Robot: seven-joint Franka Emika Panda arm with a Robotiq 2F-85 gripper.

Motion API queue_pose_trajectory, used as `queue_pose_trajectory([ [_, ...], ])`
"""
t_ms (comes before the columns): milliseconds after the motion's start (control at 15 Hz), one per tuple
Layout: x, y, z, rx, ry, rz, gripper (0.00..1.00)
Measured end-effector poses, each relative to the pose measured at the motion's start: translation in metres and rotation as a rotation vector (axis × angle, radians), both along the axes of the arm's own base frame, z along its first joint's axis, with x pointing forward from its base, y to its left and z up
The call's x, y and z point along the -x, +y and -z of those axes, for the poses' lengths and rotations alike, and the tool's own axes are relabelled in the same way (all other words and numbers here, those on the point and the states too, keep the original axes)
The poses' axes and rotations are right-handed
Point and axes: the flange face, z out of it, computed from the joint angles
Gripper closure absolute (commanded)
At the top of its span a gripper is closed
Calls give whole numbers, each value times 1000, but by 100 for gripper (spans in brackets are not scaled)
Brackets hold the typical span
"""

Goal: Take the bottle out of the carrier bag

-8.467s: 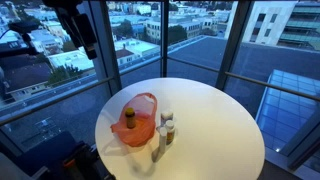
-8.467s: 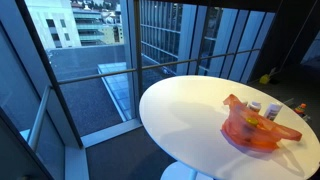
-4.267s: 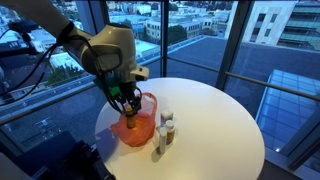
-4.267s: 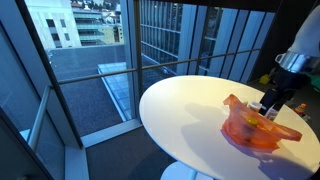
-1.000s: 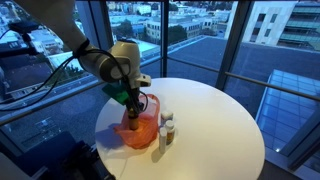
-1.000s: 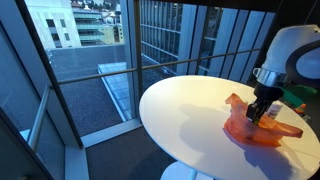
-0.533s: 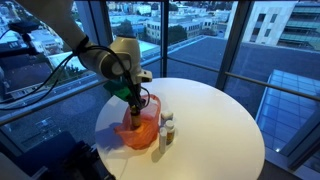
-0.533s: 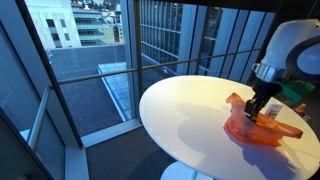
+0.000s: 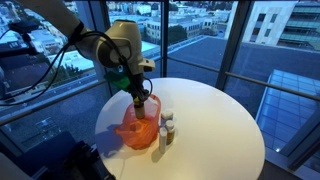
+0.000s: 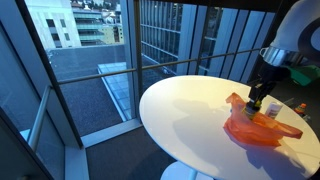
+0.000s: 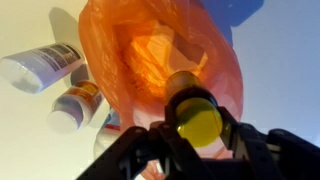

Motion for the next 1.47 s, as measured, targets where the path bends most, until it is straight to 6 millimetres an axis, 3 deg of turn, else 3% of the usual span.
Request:
queue_pose_trajectory([
  [867, 25, -121, -72, 23, -66, 235, 80],
  [1133, 39, -162, -83, 24, -89, 328, 80],
  [1467, 58, -204, -81, 16, -86, 431, 80],
])
